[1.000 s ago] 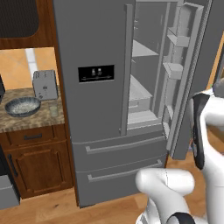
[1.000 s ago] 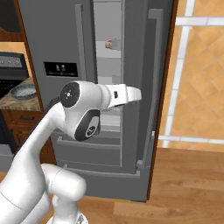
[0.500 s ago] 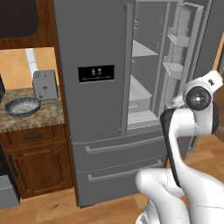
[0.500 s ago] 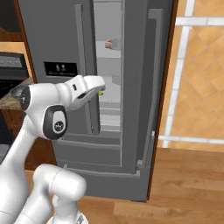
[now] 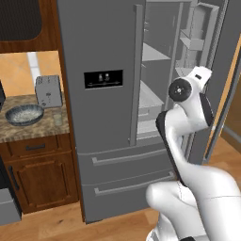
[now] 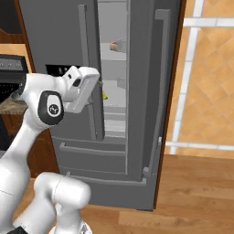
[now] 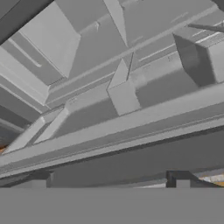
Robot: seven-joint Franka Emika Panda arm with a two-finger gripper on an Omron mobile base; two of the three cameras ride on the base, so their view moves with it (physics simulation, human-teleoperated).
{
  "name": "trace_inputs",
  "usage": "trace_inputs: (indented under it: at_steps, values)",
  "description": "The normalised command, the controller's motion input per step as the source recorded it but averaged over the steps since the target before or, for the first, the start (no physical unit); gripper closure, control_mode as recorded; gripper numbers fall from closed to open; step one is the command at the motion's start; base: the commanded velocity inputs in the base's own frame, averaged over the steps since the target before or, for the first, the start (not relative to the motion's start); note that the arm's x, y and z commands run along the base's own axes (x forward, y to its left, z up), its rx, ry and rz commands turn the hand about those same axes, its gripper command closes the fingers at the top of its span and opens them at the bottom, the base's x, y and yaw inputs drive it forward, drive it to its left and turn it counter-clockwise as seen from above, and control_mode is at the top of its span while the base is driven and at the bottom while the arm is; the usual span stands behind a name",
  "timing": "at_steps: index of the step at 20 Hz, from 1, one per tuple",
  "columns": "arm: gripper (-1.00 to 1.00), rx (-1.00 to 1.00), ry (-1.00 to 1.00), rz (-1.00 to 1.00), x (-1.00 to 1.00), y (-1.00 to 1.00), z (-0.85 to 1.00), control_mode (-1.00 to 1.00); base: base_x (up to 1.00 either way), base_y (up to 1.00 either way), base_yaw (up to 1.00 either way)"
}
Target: Grab a lemon wedge from the fridge and one ice cube from the ice bowl, and put them in the glass of lemonade.
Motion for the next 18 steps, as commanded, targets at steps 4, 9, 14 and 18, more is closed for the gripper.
trace_inputs:
  at_steps: [4,9,14,18]
  values:
    - [-1.0,-0.13,0.13,-0.05,0.61,-0.11,0.0,-1.0,0.0,0.0,0.0]
    - [-1.0,-0.16,0.05,0.0,0.68,0.0,-0.12,-1.0,0.0,0.0,0.0]
    - [-1.0,-0.09,0.06,-0.01,0.53,0.0,-0.46,-1.0,0.0,0.0,0.0]
    - [-1.0,-0.02,0.07,-0.01,0.43,0.0,-0.18,-1.0,0.0,0.0,0.0]
